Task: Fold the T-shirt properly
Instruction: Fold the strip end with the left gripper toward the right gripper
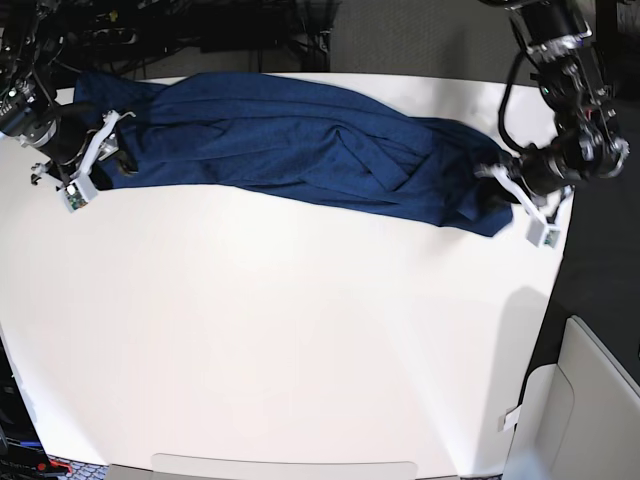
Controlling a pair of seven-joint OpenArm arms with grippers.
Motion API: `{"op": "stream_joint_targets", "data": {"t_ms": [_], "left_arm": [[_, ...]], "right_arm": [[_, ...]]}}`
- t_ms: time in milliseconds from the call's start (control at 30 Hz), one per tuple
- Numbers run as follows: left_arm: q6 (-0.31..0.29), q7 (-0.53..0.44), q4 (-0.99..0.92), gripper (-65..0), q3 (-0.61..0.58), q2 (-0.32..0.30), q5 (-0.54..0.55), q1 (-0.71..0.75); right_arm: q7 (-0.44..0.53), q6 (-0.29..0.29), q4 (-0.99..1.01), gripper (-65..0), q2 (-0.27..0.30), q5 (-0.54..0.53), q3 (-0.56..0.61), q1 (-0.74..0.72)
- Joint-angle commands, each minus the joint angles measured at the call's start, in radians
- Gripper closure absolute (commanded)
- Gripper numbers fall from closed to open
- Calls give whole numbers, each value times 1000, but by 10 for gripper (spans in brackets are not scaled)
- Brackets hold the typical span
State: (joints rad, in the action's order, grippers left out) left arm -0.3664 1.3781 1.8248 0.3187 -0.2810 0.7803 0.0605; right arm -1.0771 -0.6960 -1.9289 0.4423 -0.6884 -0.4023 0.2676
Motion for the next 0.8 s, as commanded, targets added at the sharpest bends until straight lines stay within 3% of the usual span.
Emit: {"op": "stream_joint_targets", "data": {"t_ms": [0,100,500,767], "left_arm": [[-3,14,51,-17,0,13,17,2],[-3,18,125,-18,-22,96,18,28],[-3,18,188,-18,-269,299,15,32],[-3,18,178,-18,-378,412,9,-29]], "right_arm": [[21,-2,-16,-267,19,-18,-10,-8],[22,-2,-14,-267,19,-18,-10,-11],[25,-2,-13,-266,17,-18,-11,-12],[25,-2,-13,-204,17,-18,-11,-26]]}}
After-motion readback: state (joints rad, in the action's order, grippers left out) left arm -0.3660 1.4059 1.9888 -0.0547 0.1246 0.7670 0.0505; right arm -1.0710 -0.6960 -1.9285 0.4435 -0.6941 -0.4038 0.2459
